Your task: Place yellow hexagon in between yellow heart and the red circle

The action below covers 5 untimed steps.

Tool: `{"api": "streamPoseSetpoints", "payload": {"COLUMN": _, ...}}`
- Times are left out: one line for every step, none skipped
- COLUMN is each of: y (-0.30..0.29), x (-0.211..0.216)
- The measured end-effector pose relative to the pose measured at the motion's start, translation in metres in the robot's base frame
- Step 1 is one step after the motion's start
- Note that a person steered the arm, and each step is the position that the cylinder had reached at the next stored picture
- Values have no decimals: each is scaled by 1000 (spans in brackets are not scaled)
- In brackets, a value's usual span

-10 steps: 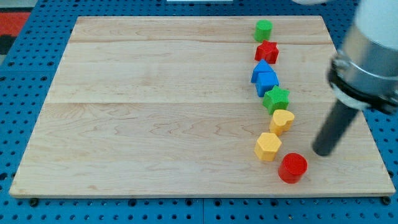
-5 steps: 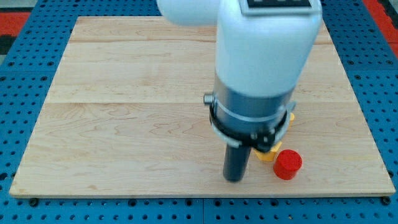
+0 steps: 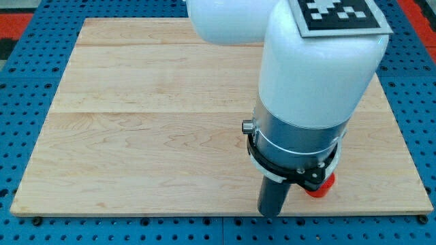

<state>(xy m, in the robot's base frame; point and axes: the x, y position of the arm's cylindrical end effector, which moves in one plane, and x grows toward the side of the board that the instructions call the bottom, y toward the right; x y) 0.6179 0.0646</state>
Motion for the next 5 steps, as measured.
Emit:
{"api": "streamPoseSetpoints", "payload": {"y": 0, "x": 0}}
{"api": "streamPoseSetpoints", "payload": {"y": 5, "x": 1}}
{"api": "streamPoseSetpoints", "payload": {"y": 21, "x": 1}}
{"api": "streamPoseSetpoints", "payload": {"y": 32, "x": 1}}
{"api": "streamPoseSetpoints", "payload": {"y": 32, "x": 1}}
